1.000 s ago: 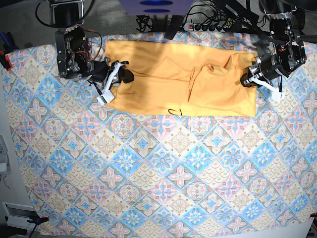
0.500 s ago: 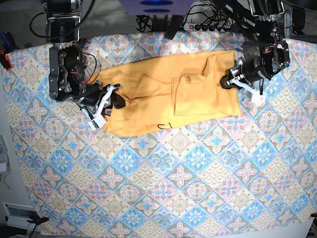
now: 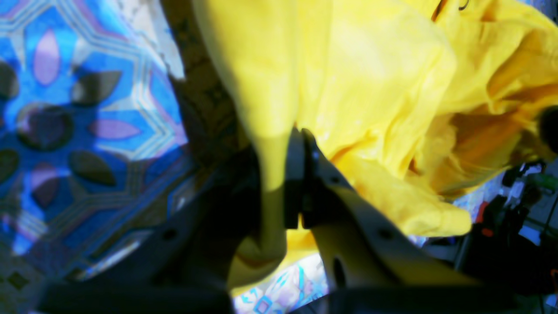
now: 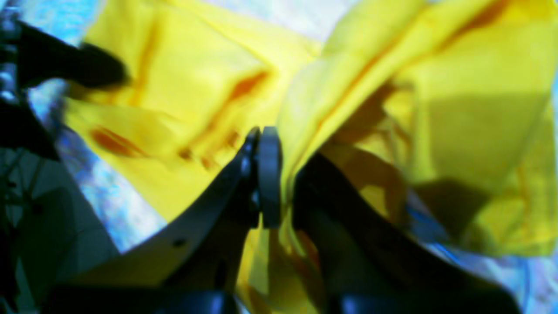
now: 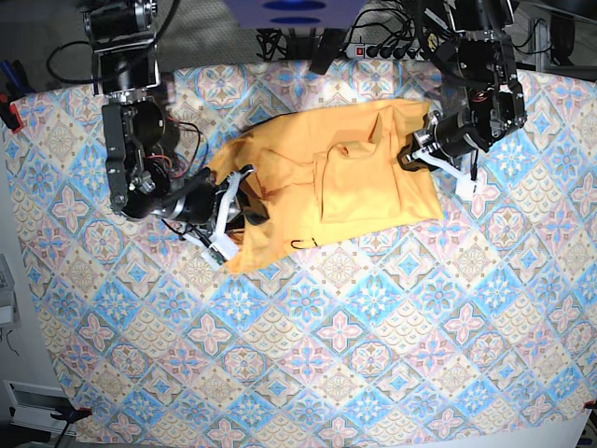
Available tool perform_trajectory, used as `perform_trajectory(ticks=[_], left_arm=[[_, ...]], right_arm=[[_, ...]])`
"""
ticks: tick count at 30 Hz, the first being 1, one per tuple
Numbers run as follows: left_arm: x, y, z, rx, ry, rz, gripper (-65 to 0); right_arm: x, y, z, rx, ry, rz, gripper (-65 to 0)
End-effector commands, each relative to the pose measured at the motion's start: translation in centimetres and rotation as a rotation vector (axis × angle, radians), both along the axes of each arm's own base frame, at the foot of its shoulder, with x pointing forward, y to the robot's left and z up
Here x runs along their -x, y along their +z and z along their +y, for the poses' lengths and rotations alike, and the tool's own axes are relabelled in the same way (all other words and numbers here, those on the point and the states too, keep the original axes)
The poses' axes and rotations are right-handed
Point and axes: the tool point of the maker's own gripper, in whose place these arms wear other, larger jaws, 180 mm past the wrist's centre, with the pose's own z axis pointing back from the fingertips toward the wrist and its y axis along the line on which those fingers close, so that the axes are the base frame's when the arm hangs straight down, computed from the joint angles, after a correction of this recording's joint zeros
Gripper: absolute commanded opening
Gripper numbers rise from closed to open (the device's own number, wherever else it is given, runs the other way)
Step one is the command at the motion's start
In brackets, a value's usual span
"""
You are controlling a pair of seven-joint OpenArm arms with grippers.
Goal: Fold the T-shirt properly
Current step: 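Fold the held end over toward the left gripper with the right gripper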
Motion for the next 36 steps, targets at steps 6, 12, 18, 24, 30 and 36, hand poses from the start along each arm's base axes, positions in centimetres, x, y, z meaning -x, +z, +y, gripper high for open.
perform_trajectory(ticks=[6, 12, 18, 24, 30, 36], left_arm=[[-0.1, -1.3, 1.1, 0.002, 0.051, 0.002, -65.0], [0.1, -1.6, 1.2, 0.002, 0.059, 0.006, -65.0], [0.0, -1.5, 1.2, 0.001, 0.061, 0.005, -65.0], [-0.4, -1.4, 1.3, -0.003, 0.078, -0.019, -65.0], [-0.4, -1.4, 1.3, -0.001, 0.083, -0.023, -65.0], [-0.3, -1.4, 1.3, 0.000, 0.086, -0.022, -65.0]], right_arm=[[0.8, 3.5, 6.6, -0.119, 0.122, -0.076, -64.7], [2.7, 4.5, 11.7, -0.192, 0.212, -0.063, -64.7], [4.2, 5.1, 15.0, -0.242, 0.266, -0.043, -64.6], [5.1, 4.6, 18.1, -0.281, 0.350, -0.035, -64.3], [5.5, 2.7, 19.4, -0.305, 0.362, 0.011, -64.3], [5.0, 3.1, 19.4, -0.327, 0.341, -0.004, -52.8]])
